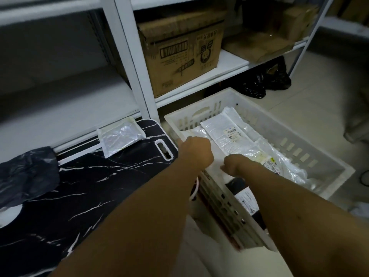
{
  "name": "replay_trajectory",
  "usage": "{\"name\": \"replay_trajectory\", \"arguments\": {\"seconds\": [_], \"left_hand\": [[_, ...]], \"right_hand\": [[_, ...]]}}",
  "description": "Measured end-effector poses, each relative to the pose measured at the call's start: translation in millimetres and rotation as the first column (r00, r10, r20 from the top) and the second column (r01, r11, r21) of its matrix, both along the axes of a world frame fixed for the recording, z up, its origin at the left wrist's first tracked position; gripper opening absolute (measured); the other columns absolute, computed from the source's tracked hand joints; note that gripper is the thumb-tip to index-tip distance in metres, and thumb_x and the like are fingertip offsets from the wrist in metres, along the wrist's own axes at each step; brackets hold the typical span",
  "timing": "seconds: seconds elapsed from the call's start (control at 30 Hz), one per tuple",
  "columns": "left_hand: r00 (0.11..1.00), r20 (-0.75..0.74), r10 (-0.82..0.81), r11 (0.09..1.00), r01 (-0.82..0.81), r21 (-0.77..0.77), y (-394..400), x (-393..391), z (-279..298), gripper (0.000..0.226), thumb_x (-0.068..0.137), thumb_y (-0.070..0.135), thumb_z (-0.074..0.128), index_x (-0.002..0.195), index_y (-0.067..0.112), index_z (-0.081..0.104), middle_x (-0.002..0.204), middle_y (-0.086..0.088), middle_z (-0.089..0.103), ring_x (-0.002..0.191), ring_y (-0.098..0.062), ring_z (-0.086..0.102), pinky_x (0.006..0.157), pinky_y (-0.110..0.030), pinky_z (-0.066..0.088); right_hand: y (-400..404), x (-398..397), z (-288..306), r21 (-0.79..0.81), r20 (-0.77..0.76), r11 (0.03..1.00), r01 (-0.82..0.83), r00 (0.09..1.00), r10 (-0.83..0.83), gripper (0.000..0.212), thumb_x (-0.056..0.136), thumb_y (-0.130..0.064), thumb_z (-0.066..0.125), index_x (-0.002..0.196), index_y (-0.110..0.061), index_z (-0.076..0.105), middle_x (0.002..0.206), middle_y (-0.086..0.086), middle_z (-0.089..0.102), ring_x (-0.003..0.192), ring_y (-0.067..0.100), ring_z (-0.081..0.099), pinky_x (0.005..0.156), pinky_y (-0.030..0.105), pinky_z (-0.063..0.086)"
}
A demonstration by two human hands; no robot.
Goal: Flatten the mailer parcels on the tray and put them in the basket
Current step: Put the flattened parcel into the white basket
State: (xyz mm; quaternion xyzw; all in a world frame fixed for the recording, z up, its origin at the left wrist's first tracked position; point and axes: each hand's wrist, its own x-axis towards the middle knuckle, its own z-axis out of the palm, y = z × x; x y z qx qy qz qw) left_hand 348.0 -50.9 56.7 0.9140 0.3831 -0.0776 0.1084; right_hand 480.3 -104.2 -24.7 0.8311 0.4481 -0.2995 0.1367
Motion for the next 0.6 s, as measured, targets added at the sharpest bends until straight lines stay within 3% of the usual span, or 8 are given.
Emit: {"name": "replay_trajectory", "arguments": {"seconds": [0.07, 0.13, 0.33, 0.53, 0.6], "left_hand": [[0.995, 0.076, 0.07, 0.997, -0.067, -0.04, 19, -21, 14, 0.02, 0.095, 0.026, 0.046, 0.105, 0.015, 0.059, 0.097, -0.003, 0.057, 0.093, -0.019, 0.052, 0.094, -0.038, 0.038], [0.984, 0.121, 0.13, 0.989, -0.12, -0.083, 39, -48, 24, 0.018, 0.094, 0.025, 0.048, 0.106, 0.016, 0.059, 0.102, -0.004, 0.058, 0.097, -0.022, 0.054, 0.097, -0.042, 0.041], [0.948, -0.007, 0.32, 0.943, -0.319, -0.091, 82, -146, 19, 0.031, 0.093, 0.025, 0.048, 0.119, 0.013, 0.058, 0.121, -0.009, 0.058, 0.112, -0.028, 0.052, 0.101, -0.044, 0.042], [0.868, -0.088, 0.488, 0.858, -0.496, -0.134, 100, -231, -13, 0.032, 0.09, 0.025, 0.05, 0.116, 0.01, 0.058, 0.122, -0.013, 0.056, 0.112, -0.032, 0.053, 0.099, -0.05, 0.043], [0.853, -0.1, 0.513, 0.842, -0.522, -0.135, 101, -244, -25, 0.035, 0.091, 0.028, 0.05, 0.121, 0.012, 0.056, 0.125, -0.011, 0.053, 0.115, -0.03, 0.052, 0.098, -0.048, 0.042]], "right_hand": [[18, -11, 19, 0.086, 0.032, 0.996, -0.027, 0.999, 0.024, 0.047, 0.101, -0.037, 0.042, 0.135, -0.006, 0.05, 0.137, 0.014, 0.051, 0.125, 0.029, 0.048, 0.106, 0.038, 0.037], [38, -27, 39, 0.15, 0.049, 0.986, -0.068, 0.997, 0.061, 0.046, 0.101, -0.038, 0.042, 0.132, -0.006, 0.053, 0.135, 0.014, 0.053, 0.122, 0.029, 0.05, 0.104, 0.038, 0.037], [101, -94, 85, 0.189, 0.069, 0.939, -0.286, 0.958, 0.278, 0.039, 0.1, -0.035, 0.043, 0.119, -0.007, 0.061, 0.121, 0.011, 0.06, 0.112, 0.028, 0.056, 0.087, 0.032, 0.041], [167, -182, 82, 0.128, 0.231, 0.782, -0.61, 0.785, 0.574, 0.033, 0.097, -0.029, 0.043, 0.117, -0.012, 0.063, 0.124, 0.011, 0.06, 0.11, 0.03, 0.057, 0.086, 0.031, 0.044], [174, -201, 66, 0.098, 0.259, 0.73, -0.677, 0.725, 0.638, 0.034, 0.095, -0.024, 0.042, 0.122, -0.014, 0.06, 0.134, 0.011, 0.05, 0.116, 0.034, 0.052, 0.095, 0.038, 0.045]]}}
